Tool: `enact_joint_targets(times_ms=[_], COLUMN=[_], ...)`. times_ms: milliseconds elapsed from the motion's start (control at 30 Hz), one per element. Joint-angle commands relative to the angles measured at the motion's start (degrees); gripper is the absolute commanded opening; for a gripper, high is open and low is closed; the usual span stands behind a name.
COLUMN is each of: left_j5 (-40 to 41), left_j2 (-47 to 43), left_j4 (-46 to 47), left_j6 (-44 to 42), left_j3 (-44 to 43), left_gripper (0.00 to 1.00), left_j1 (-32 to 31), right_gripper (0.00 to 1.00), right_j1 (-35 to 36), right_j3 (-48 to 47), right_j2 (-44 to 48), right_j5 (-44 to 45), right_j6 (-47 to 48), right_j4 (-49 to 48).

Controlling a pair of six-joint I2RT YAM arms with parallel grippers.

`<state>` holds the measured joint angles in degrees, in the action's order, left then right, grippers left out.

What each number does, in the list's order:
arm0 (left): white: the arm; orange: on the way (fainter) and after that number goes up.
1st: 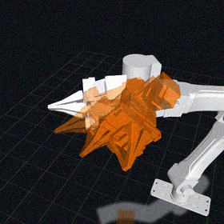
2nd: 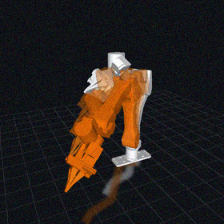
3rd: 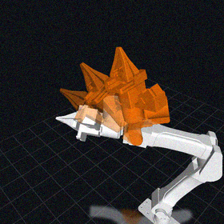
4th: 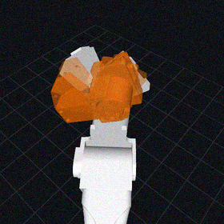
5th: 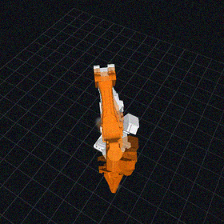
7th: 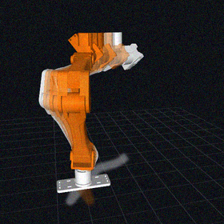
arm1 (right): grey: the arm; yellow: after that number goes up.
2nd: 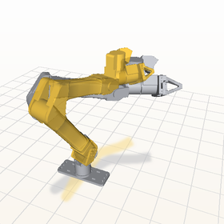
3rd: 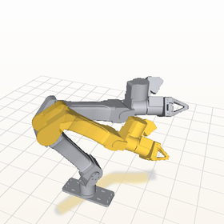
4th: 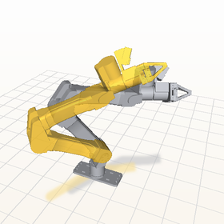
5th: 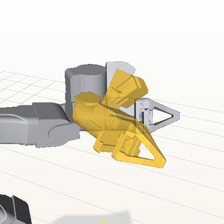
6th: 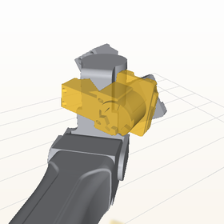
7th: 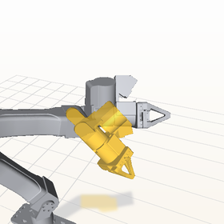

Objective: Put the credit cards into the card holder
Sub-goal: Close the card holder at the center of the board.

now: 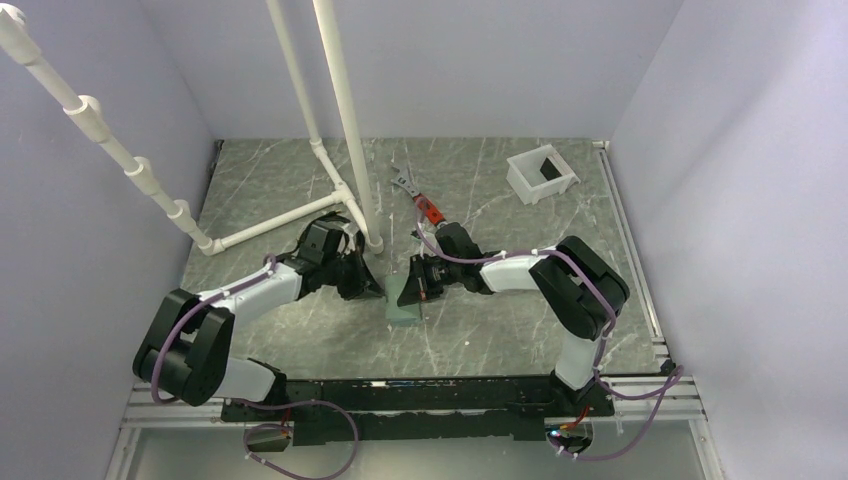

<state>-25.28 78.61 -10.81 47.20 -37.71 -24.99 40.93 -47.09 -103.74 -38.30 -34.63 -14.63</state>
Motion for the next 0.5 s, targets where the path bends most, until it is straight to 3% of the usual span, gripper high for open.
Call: enact_joint_targets(times_ms=[0,467], left_j5=[-2.9,-0.5], left_j2=[-0.3,8.1], left_j4=[3.5,-0.2], left_j6=[-2.3,-5.5], left_j3=[-2.7,-6.6], left_gripper=[0.00,0.00], left_j1=[-1.0,-4.0], right_gripper=[0.00,0.00], right_j1=[0.4,-1.2], right_j3=[-0.5,-1.6], right_j2=[-2.7,0.7], right_j5=[4.2,0.7], right_j6=[3.6,0.9], right_j4=[3.8,4.8])
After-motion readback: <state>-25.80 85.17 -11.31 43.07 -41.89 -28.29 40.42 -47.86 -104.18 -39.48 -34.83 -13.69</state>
